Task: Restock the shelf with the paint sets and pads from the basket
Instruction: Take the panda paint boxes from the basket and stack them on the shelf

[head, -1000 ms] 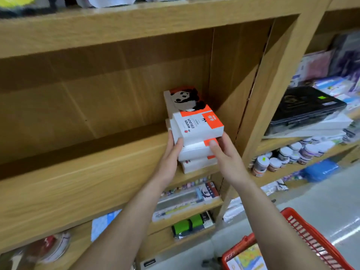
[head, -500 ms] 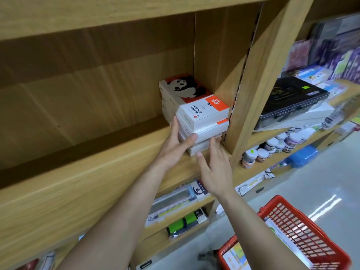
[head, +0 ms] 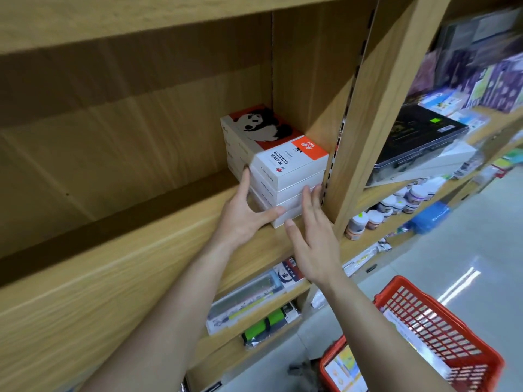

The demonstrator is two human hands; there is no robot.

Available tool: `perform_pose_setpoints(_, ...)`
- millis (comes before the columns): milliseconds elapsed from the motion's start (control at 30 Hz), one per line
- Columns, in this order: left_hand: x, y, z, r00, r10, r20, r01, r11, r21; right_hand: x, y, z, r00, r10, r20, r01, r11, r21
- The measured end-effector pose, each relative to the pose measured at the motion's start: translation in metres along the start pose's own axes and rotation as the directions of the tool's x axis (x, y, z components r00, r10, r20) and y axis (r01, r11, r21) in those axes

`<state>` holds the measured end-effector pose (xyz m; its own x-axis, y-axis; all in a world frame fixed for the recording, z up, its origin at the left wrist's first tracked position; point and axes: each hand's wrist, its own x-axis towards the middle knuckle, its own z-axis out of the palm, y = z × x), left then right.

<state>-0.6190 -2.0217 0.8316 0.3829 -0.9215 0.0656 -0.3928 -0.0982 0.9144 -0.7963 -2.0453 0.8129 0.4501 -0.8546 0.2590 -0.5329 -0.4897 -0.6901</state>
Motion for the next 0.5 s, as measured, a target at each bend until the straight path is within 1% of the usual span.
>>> perform_pose_setpoints(100, 0.001, -0.003, -0.001, 1.0, 0.0, 0.017, -0.001, 1.0, 0.02, 0.0, 0.002, 0.0, 1.0, -0.009, 0.015, 0.009, 1.0, -0.022)
perform_pose_setpoints(200, -0.002, 0.001, 0.0, 1.0, 0.002, 0.025, -0.002, 1.0, 0.03, 0.0, 0.006, -0.008, 0.999, -0.016, 0.046, 0.015, 1.0, 0.006)
perform_pose_setpoints(233, -0.006, 0.004, 0.0, 1.0, 0.004, 0.012, -0.005, 0.999, 0.054, -0.002, 0.007, -0.013, 0.998, -0.018, 0.056, 0.018, 1.0, 0.013)
perform_pose_setpoints(300, -0.025, 0.012, 0.0, 0.998, 0.024, -0.061, -0.016, 0.99, 0.143, -0.012, 0.013, -0.026, 0.999, -0.023, 0.048, 0.023, 1.0, 0.003)
perform_pose_setpoints(333, -0.04, 0.015, 0.001, 0.991, 0.078, -0.107, -0.057, 0.98, 0.191, -0.022, 0.019, -0.034, 0.999, -0.02, 0.032, 0.02, 1.0, -0.007)
perform_pose_setpoints(367, -0.058, 0.019, 0.004, 0.977, 0.165, -0.138, -0.13, 0.964, 0.232, -0.035, 0.028, -0.041, 1.0, -0.006, 0.01, 0.006, 1.0, -0.017)
perform_pose_setpoints(400, -0.077, 0.021, 0.009, 0.959, 0.249, -0.135, -0.21, 0.944, 0.253, -0.051, 0.04, -0.048, 1.0, 0.027, -0.016, -0.028, 0.999, -0.027)
perform_pose_setpoints(433, -0.096, 0.021, 0.016, 0.95, 0.296, -0.097, -0.265, 0.932, 0.247, -0.07, 0.055, -0.054, 0.996, 0.082, -0.04, -0.084, 0.996, -0.043)
perform_pose_setpoints(500, -0.124, 0.014, 0.041, 0.949, 0.309, 0.063, -0.316, 0.925, 0.213, -0.11, 0.092, -0.062, 0.969, 0.236, -0.071, -0.243, 0.964, -0.104)
